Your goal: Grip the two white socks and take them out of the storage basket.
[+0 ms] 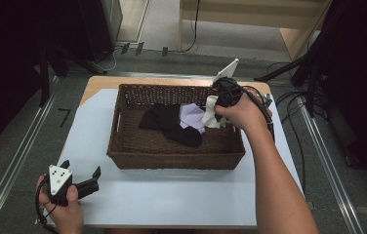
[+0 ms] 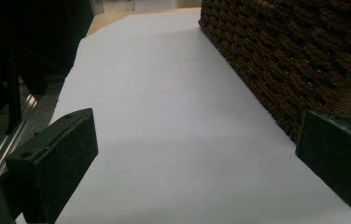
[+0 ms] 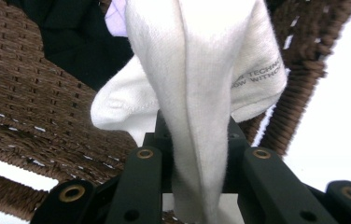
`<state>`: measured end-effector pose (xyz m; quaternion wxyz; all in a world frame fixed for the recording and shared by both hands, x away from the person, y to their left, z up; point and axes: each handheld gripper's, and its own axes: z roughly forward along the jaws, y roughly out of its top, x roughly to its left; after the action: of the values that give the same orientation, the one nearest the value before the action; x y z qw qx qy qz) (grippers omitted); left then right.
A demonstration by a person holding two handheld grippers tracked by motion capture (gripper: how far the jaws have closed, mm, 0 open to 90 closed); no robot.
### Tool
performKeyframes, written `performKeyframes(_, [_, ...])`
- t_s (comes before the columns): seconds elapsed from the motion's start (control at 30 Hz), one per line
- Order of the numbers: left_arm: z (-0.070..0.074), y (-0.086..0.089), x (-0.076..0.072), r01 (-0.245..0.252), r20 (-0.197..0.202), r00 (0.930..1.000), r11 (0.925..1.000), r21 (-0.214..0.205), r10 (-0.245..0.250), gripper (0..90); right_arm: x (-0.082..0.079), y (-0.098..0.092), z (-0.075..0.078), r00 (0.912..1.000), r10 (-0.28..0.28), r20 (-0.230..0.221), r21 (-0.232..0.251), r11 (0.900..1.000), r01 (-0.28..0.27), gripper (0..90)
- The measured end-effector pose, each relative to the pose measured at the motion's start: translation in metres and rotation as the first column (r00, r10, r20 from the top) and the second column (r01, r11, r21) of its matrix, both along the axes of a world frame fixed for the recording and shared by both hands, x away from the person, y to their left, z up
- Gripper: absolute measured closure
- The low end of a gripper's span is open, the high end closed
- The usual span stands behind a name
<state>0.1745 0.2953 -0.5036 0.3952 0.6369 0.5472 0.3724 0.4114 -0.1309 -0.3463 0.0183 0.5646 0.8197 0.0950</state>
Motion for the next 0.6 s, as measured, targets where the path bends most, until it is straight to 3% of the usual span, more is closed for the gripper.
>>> performKeyframes(0.6, [0.000, 0.000, 0.000, 0.002, -0.002, 1.0000, 1.0000, 0.006, -0.002, 0.0, -0.006, -0.054, 0.022, 0.9964, -0.082, 0.023, -0.003, 0.9966, 0.082, 75.4])
